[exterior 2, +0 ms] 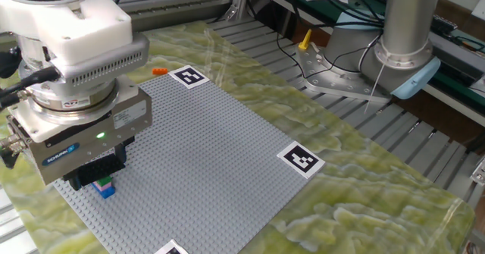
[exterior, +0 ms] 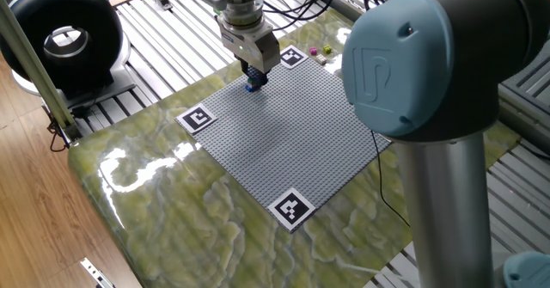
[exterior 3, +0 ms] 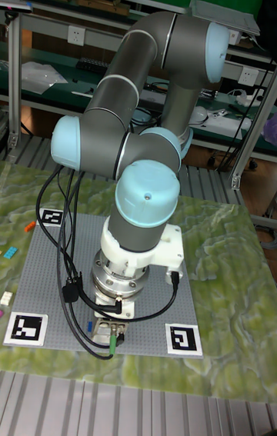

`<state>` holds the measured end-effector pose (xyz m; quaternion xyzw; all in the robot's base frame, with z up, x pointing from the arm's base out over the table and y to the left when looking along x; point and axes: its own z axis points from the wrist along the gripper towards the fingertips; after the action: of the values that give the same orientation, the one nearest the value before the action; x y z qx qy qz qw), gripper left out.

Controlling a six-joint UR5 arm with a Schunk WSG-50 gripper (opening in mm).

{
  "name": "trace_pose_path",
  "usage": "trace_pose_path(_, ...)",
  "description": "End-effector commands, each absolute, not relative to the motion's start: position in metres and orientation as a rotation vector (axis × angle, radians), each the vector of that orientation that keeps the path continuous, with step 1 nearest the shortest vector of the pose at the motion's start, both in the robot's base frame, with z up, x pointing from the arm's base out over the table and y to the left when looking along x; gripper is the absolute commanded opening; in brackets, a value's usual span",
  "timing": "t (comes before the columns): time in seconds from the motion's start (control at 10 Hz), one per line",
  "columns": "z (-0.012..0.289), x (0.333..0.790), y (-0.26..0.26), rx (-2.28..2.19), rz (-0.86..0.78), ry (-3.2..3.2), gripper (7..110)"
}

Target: Stack small Lego blocks one on top of the other

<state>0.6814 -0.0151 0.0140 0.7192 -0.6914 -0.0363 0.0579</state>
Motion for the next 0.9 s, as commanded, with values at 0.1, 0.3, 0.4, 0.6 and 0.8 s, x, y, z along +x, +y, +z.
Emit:
trace_pose_path(0.1, 0.0146, 0.6828, -0.0094, 2.178, -0.135, -2.101, 7)
trace_pose_path(0.3, 0.0127, 0.6853, -0.01, 2.182, -0.129, -2.098, 7)
trace_pose_path(0.4, 0.0121, 0.6862, -0.0112, 2.182, -0.122, -2.095, 7)
trace_pose_path(0.6, 0.0114, 0.6864, -0.0118, 2.179, -0.121, -2.093, 7)
trace_pose_path(0.8, 0.0097, 0.6878, -0.0113, 2.175, -0.122, -2.099, 7)
